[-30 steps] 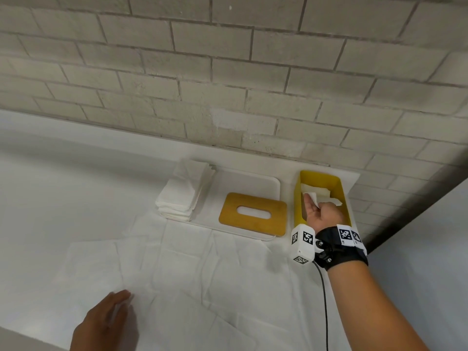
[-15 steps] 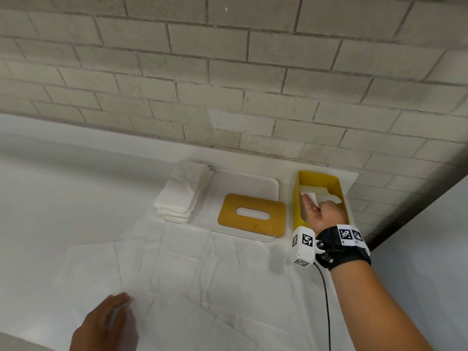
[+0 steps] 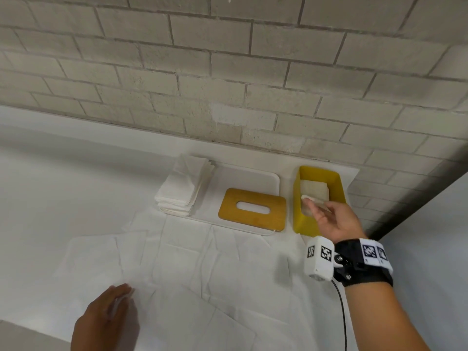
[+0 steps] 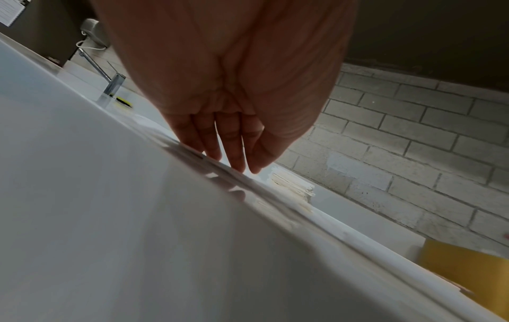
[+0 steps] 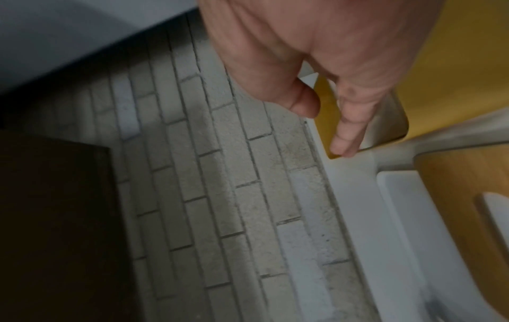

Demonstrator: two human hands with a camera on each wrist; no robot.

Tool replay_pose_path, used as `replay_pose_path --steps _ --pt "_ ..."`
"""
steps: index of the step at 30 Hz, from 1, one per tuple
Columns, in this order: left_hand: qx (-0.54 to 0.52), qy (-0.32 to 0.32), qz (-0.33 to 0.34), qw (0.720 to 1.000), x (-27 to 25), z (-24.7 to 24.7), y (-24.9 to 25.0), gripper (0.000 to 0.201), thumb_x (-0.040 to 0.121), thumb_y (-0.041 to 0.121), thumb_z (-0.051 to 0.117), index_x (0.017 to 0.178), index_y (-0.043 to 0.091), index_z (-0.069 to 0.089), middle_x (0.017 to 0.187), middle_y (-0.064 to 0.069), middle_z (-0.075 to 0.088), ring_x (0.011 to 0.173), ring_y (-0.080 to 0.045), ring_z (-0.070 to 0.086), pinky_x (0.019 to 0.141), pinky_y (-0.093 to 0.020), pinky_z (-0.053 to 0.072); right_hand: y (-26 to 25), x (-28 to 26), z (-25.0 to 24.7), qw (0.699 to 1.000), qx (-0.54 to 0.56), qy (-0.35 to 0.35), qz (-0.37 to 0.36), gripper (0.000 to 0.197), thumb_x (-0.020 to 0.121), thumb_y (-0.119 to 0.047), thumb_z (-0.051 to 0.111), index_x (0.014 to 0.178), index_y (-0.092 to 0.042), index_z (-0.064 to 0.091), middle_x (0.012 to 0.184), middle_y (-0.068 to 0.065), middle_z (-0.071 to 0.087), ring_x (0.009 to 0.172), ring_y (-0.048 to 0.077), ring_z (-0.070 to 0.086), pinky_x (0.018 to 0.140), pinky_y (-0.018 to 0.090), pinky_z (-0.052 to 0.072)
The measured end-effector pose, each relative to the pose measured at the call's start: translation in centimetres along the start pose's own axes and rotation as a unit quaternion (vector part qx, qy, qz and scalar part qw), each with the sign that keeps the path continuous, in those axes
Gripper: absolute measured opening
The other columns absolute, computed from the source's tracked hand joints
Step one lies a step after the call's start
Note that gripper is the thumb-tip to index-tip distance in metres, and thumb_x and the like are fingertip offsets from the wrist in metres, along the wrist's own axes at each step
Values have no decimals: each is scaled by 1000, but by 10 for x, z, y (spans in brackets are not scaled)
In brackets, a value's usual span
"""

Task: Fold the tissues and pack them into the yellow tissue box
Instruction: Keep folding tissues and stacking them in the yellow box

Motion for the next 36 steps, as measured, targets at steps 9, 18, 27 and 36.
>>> replay_pose_path --steps 9,18,27,36 --pt "48 -20 139 989 -27 24 67 30 92 5 71 118 20 75 121 -1 73 113 -27 66 97 -42 50 66 -89 -68 914 -403 -42 -17 22 99 -5 58 121 -8 63 107 17 71 88 28 70 80 38 59" --pt "-29 -184 258 948 -68 92 126 30 98 21 68 122 38 69 122 27 67 114 10 59 101 -7 41 127 -86 -84 546 -833 -26 -91 71 92 -37 65 152 -27 29 144 11 37 133 33 39 105 43 38" --pt "-41 -229 262 937 -89 101 141 25 100 25 63 121 38 69 117 36 63 114 15 58 98 -3 41 123 -86 -73 523 -843 -22 -129 49 87 -31 68 131 -32 45 128 -1 52 120 25 49 97 43 42" --pt "-39 -221 238 945 -93 97 140 24 100 25 64 120 38 69 115 32 66 110 14 60 96 -9 47 116 -100 -67 480 -847 -41 -224 19 99 -33 55 117 -25 59 116 1 55 110 25 55 89 38 45"
Point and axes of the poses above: each hand's wrist, its own x-axis towards the middle knuckle, its own z-axis out of the palm, y = z × x, the point moved 7 cm from there along x, towards the middle knuckle
